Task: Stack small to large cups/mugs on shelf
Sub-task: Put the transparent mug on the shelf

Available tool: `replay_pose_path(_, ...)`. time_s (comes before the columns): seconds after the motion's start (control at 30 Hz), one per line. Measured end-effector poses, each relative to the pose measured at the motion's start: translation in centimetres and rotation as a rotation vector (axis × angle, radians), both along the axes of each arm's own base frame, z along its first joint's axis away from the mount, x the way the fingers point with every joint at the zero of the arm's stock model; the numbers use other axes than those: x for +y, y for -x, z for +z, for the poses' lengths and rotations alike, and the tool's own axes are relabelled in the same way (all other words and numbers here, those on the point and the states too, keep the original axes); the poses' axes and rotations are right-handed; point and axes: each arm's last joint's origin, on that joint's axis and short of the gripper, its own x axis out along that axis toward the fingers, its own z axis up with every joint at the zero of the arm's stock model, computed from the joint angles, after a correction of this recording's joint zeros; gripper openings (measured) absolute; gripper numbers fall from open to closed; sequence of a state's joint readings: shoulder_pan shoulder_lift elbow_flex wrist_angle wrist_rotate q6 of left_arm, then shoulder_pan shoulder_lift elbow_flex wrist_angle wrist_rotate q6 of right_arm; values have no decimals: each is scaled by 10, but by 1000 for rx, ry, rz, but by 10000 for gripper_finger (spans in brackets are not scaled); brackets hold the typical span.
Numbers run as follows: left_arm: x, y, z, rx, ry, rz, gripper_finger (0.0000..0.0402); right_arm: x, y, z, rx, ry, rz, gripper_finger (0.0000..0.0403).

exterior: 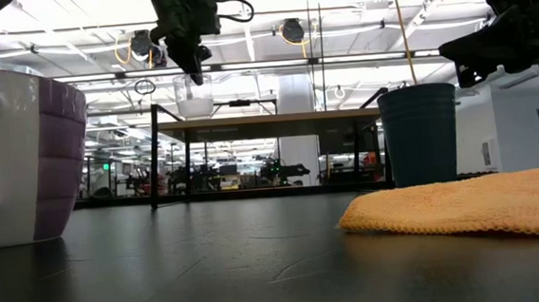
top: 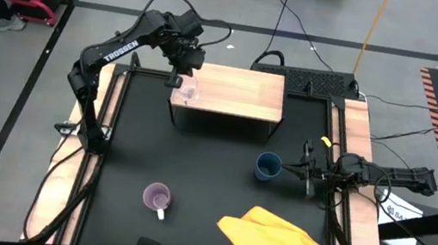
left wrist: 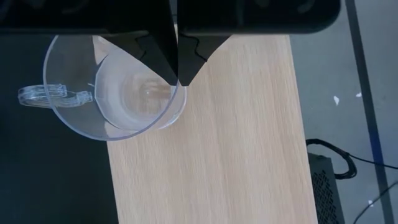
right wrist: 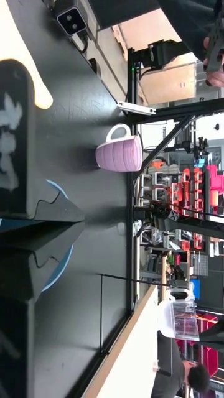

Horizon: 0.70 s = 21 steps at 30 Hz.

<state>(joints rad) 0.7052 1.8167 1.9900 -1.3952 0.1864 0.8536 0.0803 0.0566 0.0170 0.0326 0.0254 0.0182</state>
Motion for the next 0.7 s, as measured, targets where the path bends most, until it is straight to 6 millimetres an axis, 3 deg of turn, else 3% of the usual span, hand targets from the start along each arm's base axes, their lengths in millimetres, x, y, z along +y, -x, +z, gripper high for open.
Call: replay_pose_path(0.7, 8, -6, -9, 12, -9, -6, 0, 0, 0, 0, 0, 3, 0, 0)
